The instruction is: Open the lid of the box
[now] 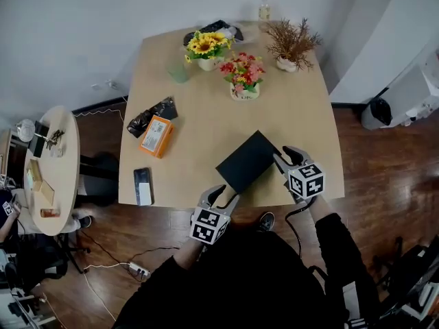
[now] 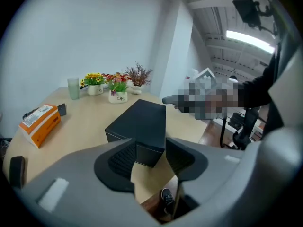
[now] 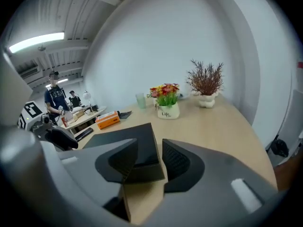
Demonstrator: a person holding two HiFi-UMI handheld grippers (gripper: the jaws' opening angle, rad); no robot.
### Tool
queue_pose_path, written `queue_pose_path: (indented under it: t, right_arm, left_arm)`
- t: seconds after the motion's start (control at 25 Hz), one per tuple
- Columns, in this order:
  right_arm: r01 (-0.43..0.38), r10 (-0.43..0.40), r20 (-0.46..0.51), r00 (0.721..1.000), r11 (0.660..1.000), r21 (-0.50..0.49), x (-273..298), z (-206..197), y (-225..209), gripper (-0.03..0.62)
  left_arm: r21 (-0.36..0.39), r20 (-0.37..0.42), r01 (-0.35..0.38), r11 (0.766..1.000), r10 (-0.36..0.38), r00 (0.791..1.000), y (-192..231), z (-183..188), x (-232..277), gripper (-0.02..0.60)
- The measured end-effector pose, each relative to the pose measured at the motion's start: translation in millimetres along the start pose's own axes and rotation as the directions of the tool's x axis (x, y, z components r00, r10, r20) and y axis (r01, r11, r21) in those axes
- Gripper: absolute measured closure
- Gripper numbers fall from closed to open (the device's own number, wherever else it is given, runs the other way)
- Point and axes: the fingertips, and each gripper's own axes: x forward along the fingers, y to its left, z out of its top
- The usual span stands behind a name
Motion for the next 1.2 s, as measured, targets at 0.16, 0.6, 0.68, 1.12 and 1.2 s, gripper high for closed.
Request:
queue_pose_path:
  t: [0.16,0.6,0.68,1.12,1.2]
  right_arm:
    - [0.001,0.0,-0.034,0.999,1.0,0.024,14,-13,-2,0.401]
    - [-0.014,0.022,-0.078,0.997,0.995,0.103,18,-14,1,0.447]
    - [-0.008,0.017,-0.104,0.994,0.997,0.083,18,-14,1,0.449]
    - [-0.022,0.032,-0.01,0.999,0.848,0.53,0,6,-12,0.564]
    - [-0.028,0.025,0.014,1.0,0.832,0.554,-3,8,-12,0.561]
  left_arm:
    - [0.003,-0.016,-0.041,0.999,0.041,0.999,1,-4,10,0.399]
    - [0.024,-0.023,-0.017,1.0,0.018,1.0,-2,-4,13,0.408]
    - [0.033,-0.026,-0.005,0.999,0.006,1.0,-4,-4,14,0.419]
    - [0.05,0.017,0.027,0.998,-0.028,0.999,-6,10,2,0.433]
    - [0.164,0.034,0.015,0.986,-0.02,0.999,-12,18,-5,0.433]
